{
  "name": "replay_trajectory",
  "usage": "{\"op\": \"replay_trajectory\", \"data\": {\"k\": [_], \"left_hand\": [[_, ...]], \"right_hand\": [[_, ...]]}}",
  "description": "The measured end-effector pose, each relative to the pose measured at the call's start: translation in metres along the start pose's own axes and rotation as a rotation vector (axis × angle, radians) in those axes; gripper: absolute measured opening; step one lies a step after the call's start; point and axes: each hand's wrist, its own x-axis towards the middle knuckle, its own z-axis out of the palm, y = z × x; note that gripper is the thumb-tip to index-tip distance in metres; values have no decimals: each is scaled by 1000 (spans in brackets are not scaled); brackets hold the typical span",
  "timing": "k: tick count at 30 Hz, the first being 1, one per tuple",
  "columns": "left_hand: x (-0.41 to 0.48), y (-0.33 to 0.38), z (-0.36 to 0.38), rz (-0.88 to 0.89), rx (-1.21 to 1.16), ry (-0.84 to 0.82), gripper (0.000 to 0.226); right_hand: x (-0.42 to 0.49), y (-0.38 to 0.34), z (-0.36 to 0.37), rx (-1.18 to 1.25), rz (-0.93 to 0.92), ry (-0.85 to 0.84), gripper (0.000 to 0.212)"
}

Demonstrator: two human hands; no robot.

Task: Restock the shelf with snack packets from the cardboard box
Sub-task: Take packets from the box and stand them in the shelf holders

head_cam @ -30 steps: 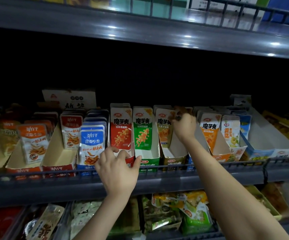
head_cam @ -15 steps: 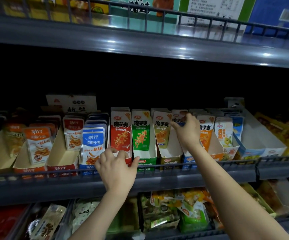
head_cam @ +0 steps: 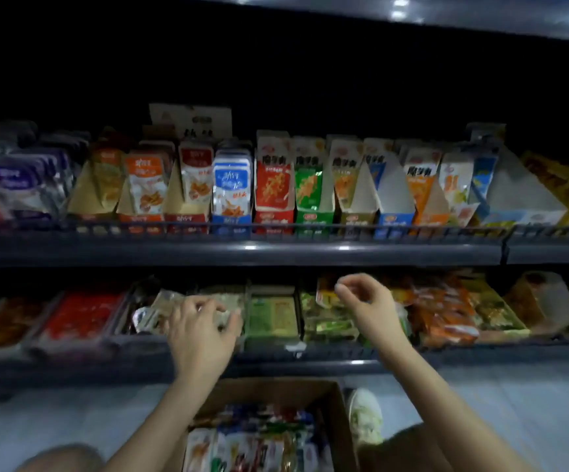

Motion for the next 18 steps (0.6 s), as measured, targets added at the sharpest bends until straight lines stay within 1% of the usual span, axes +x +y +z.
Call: {"op": "replay_trajectory", "data": {"k": [5, 6, 8, 10, 11, 13, 16, 18], "left_hand": [[-86, -79, 15, -159, 54, -142, 25], [-102, -91, 19, -173, 68, -187, 27], [-135, -112, 27, -191, 98, -294, 45], [-158, -131, 33, -242, 103, -330, 63], [-165, -139, 37, -280, 112, -341, 69], [-176, -157, 49, -313, 136, -371, 72], [-191, -177, 71, -353, 173, -456, 71], [-197, -183, 83, -384, 195, -495, 64]], "right_hand": [[-74, 105, 59, -129, 233, -214, 3], [-88, 127, 70, -162, 278, -262, 3], [-116, 164, 87, -248, 374, -345, 11], [-139, 194, 101, -300, 441, -402, 22], [-147, 206, 108, -322, 465, -419, 22], [-156, 227, 121, -353, 521, -419, 16], [-161, 252, 136, -476, 553, -424, 27], [-164, 268, 149, -523, 577, -431, 35]]}}
